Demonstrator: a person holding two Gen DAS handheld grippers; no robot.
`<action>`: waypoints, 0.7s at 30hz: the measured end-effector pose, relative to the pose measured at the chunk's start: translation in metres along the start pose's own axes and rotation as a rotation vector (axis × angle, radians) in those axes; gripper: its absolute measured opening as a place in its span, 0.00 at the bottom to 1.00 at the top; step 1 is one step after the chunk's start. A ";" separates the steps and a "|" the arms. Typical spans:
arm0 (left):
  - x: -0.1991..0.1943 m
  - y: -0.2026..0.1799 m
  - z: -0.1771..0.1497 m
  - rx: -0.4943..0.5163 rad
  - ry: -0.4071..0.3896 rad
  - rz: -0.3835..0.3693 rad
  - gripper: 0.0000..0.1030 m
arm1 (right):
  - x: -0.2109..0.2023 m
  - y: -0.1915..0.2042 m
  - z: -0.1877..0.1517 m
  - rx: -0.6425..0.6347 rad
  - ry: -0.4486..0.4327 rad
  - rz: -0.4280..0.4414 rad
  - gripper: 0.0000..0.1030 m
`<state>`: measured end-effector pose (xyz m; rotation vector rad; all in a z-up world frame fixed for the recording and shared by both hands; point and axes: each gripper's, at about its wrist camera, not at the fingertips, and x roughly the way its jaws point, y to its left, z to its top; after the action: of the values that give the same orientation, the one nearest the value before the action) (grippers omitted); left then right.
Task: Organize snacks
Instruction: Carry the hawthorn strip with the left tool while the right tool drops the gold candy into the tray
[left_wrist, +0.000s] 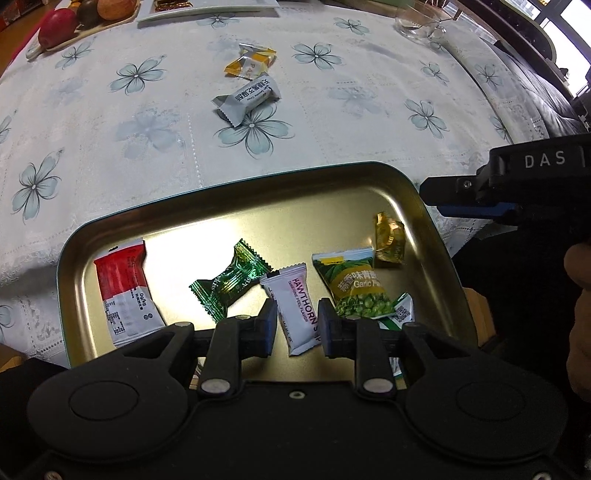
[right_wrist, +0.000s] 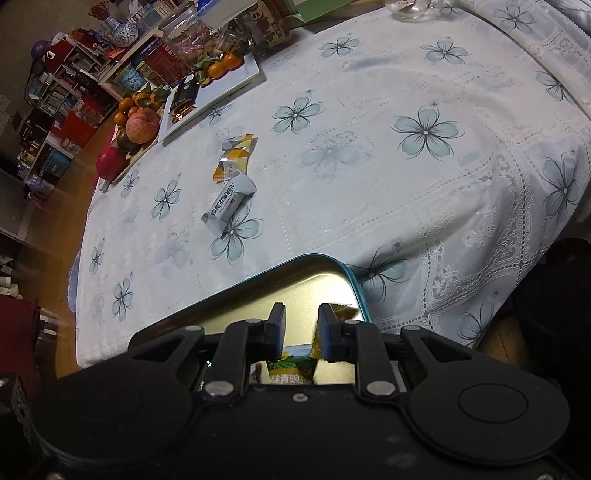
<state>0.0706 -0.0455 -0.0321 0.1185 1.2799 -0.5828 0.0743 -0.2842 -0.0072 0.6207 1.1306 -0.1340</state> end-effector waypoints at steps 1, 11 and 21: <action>0.001 0.001 0.001 -0.008 0.003 0.001 0.33 | 0.000 0.000 0.000 -0.001 -0.001 -0.003 0.22; 0.002 0.005 0.004 -0.052 -0.009 0.016 0.33 | 0.012 0.008 -0.001 -0.027 0.012 -0.032 0.22; -0.004 0.011 0.008 -0.114 -0.079 0.125 0.33 | 0.022 0.011 -0.003 -0.035 0.037 -0.040 0.22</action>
<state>0.0826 -0.0378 -0.0288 0.0795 1.2163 -0.4027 0.0859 -0.2689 -0.0235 0.5719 1.1791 -0.1371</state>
